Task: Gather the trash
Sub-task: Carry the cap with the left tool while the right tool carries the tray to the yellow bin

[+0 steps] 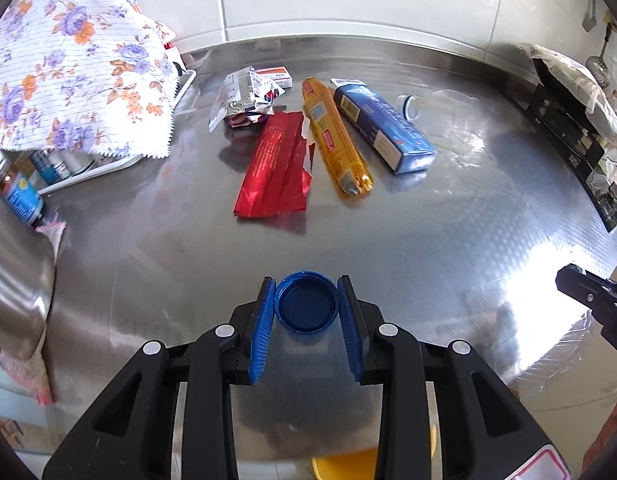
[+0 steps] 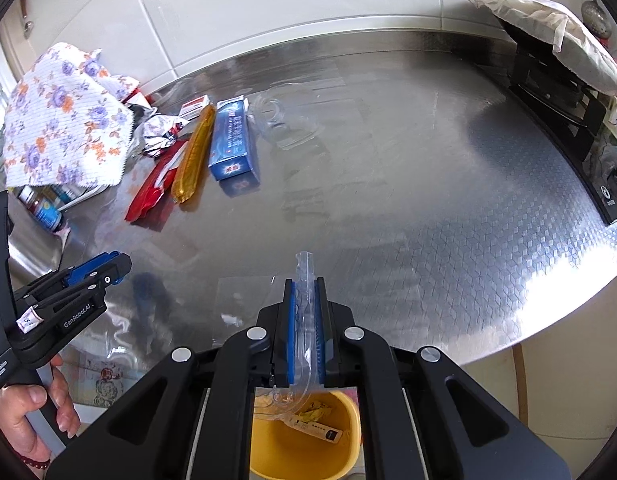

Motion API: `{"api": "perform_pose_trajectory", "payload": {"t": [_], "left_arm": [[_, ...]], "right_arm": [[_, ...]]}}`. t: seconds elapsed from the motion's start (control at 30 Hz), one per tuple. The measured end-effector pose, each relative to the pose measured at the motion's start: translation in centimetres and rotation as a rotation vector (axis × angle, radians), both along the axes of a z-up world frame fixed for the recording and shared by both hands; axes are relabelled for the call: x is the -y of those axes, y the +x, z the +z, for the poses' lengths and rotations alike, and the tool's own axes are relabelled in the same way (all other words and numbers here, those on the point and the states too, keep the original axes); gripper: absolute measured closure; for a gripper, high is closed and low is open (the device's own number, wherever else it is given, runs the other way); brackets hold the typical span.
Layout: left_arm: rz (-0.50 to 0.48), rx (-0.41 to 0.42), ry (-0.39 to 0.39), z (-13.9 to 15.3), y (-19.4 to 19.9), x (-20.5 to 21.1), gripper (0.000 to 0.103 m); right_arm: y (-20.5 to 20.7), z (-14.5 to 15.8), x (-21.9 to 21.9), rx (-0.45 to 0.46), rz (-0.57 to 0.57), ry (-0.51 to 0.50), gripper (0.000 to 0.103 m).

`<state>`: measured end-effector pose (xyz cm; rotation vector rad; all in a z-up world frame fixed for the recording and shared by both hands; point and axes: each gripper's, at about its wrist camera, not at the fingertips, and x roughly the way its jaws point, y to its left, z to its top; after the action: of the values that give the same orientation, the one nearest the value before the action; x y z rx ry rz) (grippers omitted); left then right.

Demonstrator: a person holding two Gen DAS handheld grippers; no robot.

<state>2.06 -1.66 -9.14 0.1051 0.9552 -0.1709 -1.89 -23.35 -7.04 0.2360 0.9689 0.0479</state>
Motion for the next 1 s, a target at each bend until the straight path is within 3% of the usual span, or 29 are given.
{"api": "perform_pose_trajectory", "payload": {"t": [0.33, 0.63, 1.0], "left_arm": [[0.059, 0.033, -0.003, 1.9, -6.9, 0.3, 0.072], [0.115, 0.002, 0.004, 1.3, -13.4, 0.2, 0.072], [0.050, -0.064, 0.040, -0.7, -17.9, -0.1, 0.072]], "right_arm": [[-4.8, 0.8, -0.3, 0.006, 0.096, 0.007, 0.094], [-9.2, 0.4, -0.5, -0.016, 0.171, 0.011, 0.094], [-13.4, -0.9, -1.6, -0.055, 0.161, 0.025, 0.094]]}}
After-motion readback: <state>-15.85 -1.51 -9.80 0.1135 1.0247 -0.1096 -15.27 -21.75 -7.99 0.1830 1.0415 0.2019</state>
